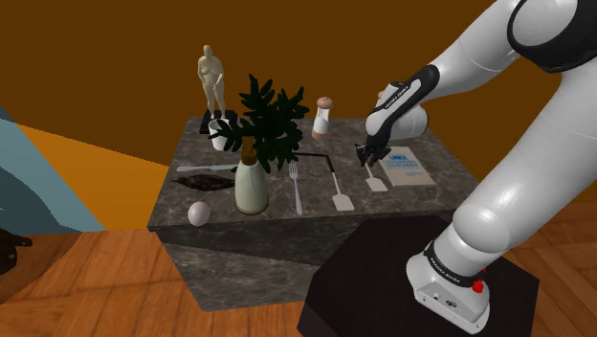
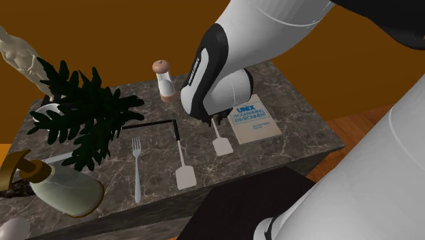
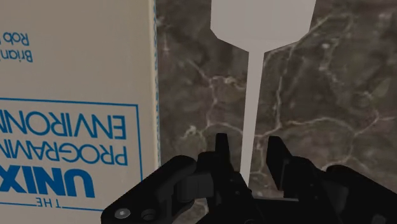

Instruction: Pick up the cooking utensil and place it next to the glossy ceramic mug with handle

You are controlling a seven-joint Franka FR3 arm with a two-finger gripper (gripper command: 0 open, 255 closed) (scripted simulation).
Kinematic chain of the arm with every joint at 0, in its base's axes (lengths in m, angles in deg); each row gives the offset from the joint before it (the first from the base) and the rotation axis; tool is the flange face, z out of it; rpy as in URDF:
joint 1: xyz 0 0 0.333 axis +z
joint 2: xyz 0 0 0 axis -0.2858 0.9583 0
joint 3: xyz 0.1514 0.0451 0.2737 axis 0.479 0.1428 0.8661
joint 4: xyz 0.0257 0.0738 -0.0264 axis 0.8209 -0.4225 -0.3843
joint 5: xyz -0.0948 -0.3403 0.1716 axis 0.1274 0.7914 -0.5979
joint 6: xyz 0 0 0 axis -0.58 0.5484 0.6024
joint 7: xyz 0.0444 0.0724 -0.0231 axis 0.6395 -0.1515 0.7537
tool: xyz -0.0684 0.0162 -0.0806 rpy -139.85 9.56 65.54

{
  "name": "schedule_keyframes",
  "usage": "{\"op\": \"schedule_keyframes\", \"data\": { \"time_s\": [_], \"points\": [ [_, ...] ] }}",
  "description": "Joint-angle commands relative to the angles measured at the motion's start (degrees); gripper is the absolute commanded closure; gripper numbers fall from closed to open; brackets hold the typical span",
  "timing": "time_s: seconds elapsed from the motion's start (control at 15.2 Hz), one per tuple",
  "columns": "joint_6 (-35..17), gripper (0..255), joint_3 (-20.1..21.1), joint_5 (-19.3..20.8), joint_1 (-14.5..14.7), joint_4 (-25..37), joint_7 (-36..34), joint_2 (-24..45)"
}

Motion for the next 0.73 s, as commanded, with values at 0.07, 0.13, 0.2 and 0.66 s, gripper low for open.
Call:
{"op": "schedule_keyframes", "data": {
  "time_s": [0.07, 0.13, 0.2, 0.66],
  "points": [
    [0.0, 255, 0.0, 0.0, 0.0, 0.0, 0.0, 0.0],
    [0.0, 255, 0.0, 0.0, 0.0, 0.0, 0.0, 0.0],
    [0.0, 255, 0.0, 0.0, 0.0, 0.0, 0.0, 0.0],
    [2.7, 255, -0.4, 1.6, 0.1, 0.0, -1.1, -2.7]
  ]
}}
